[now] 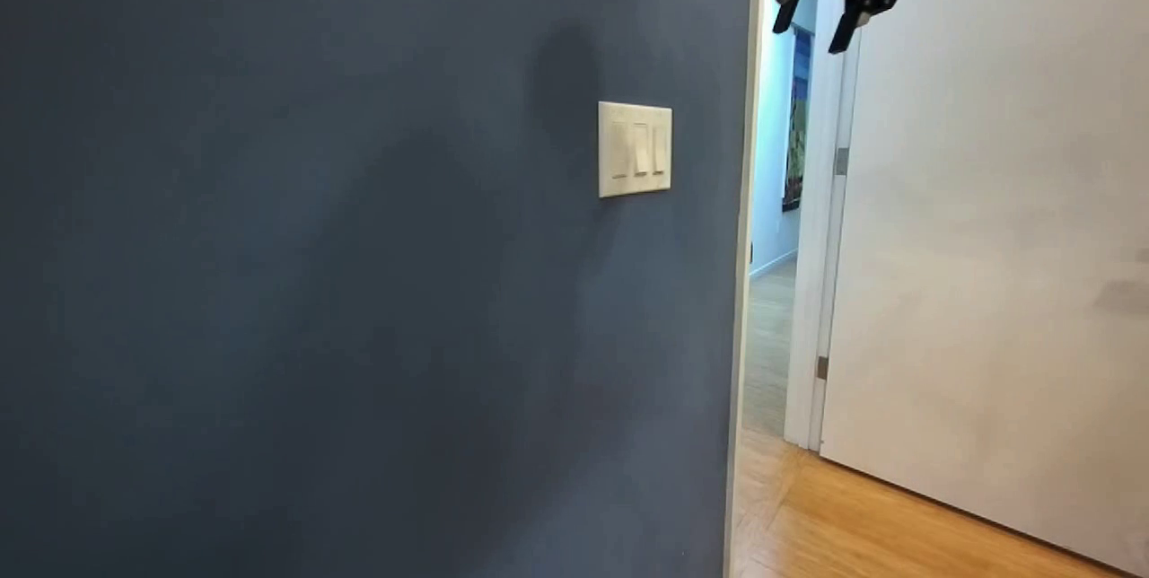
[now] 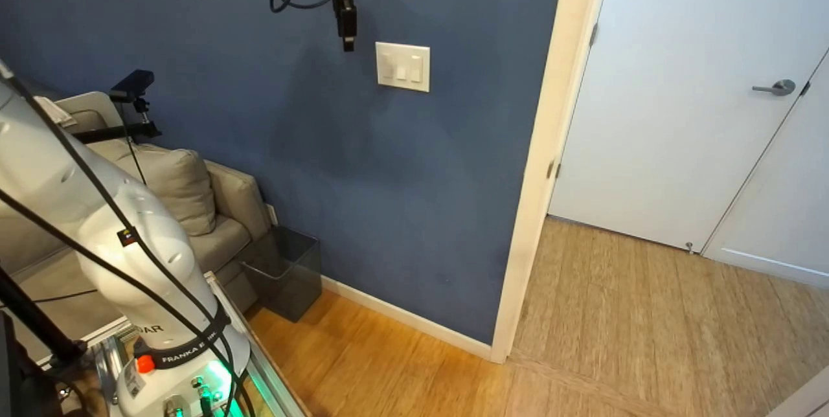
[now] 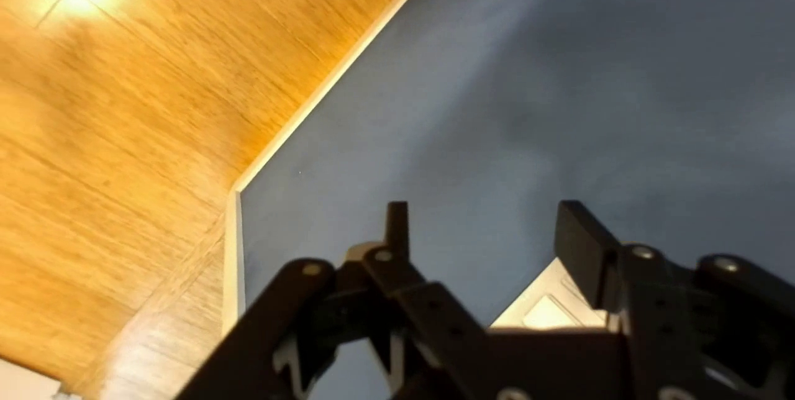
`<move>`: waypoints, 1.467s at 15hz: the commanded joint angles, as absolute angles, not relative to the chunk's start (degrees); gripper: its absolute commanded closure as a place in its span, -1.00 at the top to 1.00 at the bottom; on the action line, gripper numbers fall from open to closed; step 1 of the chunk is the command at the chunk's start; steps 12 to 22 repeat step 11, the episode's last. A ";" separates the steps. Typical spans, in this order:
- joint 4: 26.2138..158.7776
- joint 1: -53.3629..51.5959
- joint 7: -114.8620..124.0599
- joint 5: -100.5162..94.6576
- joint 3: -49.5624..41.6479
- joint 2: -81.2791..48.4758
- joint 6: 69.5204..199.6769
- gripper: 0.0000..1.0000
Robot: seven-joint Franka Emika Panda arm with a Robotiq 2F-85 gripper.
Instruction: Press the right button of the wall lights switch
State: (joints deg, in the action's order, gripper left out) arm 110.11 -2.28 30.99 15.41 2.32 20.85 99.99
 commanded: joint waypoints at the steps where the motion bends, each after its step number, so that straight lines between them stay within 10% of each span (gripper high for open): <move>1: 112.22 -1.42 20.14 12.43 2.22 25.60 95.97 0.88; 22: 112.53 -1.30 10.74 10.03 2.66 27.74 95.27 1.00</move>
